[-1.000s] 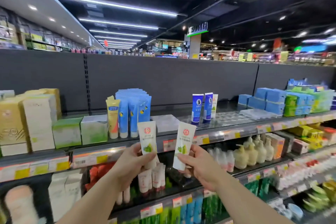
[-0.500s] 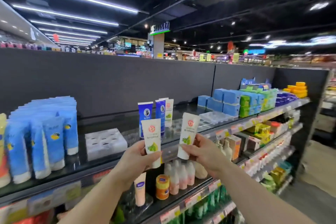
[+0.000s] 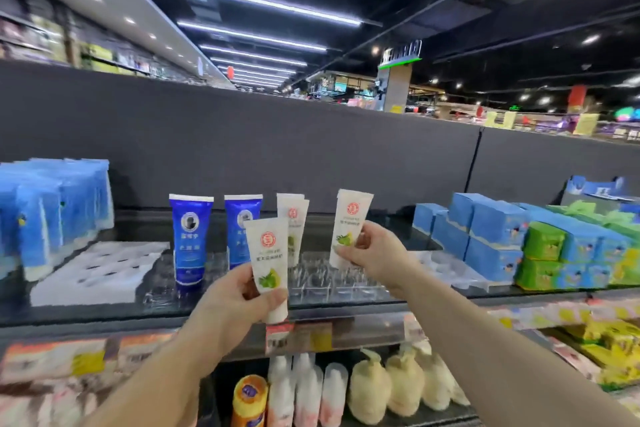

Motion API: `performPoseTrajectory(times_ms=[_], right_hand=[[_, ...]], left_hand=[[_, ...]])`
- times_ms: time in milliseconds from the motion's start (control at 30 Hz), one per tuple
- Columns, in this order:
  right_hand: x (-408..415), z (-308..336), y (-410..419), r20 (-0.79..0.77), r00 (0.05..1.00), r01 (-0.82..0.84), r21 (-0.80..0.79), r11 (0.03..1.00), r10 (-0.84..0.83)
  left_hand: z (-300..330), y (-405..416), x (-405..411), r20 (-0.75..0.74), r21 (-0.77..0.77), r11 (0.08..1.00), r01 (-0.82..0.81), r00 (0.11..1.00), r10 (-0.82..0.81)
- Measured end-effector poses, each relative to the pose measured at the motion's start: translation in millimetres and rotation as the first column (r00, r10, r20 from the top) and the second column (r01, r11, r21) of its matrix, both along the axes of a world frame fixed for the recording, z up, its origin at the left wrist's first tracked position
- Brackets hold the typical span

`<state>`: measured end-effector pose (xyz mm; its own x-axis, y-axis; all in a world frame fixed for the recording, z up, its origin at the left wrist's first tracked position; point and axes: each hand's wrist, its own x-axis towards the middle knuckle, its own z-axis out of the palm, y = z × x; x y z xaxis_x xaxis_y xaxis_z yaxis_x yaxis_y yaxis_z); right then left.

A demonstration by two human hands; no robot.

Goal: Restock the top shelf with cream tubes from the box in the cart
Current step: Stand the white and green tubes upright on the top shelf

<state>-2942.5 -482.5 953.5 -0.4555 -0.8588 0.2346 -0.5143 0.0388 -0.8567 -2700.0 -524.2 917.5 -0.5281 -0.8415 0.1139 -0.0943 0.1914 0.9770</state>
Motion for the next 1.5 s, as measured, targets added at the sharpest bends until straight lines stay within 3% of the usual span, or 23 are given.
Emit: performPoseTrajectory(times_ms=[233,533,733,933,1067,1167,1233,1333,1500], right_hand=[[-23,-9,-57,-0.066,0.991,-0.109,0.047,0.993,0.112],[-25,-22,-82,-0.063,0.968,-0.235,0.108,0.966,0.243],[-23,-23,-87,-0.196,0.942,-0.243,0.167,0.956,0.274],[-21,-29,-90,-0.234,0.937,-0.209,0.221,0.953,0.260],[-23,-19,-85,-0.176,0.951,-0.202,0.273,0.941,0.255],[-23,0,-58,-0.131,0.980,-0.134,0.114,0.984,0.149],[-21,12,-35,-0.080,0.966,-0.244,0.014,0.970,0.244],[-11,24,-9,-0.084,0.872,-0.471,0.120,0.874,0.481],[-7,25,-7,-0.158,0.884,-0.430,0.098,0.897,0.441]], left_hand=[[2,-2,-18,0.066,0.004,0.992,-0.128,0.990,0.127],[6,-3,-23,0.096,-0.001,0.986,-0.169,0.981,0.168],[7,-5,-28,0.089,0.000,0.985,-0.171,0.981,0.170],[6,-5,-29,0.089,-0.032,0.984,-0.175,0.980,0.177],[10,-2,-36,0.063,-0.041,0.985,-0.166,0.984,0.168],[18,-2,-48,0.034,-0.060,0.987,-0.148,0.988,0.150],[24,-4,-59,0.000,-0.065,0.985,-0.158,0.987,0.158],[29,-6,-79,-0.052,-0.049,0.984,-0.169,0.985,0.166],[35,-9,-99,-0.169,0.092,0.991,-0.101,0.979,0.116]])
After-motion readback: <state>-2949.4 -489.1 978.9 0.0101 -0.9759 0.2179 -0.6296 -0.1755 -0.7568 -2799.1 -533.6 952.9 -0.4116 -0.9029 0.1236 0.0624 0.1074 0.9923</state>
